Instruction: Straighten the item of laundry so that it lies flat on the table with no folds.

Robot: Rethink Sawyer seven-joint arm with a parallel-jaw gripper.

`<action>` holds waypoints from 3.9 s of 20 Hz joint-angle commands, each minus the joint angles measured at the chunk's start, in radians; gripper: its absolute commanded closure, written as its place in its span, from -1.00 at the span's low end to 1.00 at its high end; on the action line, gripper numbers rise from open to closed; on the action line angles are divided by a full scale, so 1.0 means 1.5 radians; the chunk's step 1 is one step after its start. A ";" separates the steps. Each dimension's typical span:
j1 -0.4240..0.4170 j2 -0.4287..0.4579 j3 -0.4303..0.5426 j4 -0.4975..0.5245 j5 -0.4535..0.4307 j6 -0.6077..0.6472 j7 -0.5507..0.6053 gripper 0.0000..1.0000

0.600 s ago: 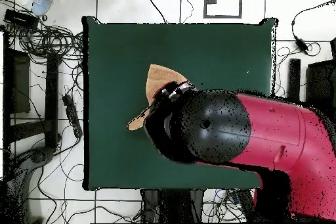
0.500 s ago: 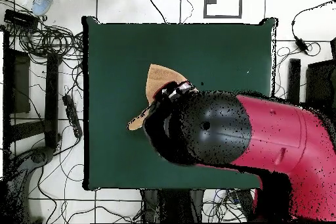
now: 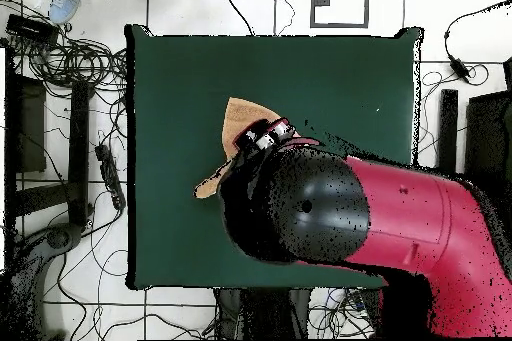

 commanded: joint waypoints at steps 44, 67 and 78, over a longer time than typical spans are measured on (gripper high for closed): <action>0.163 0.404 0.038 -0.380 -0.014 -0.058 0.011 -1.00; -0.048 0.368 0.126 -0.199 -0.056 -0.082 -0.274 -1.00; -0.064 0.366 0.137 -0.124 -0.057 -0.138 -0.181 -1.00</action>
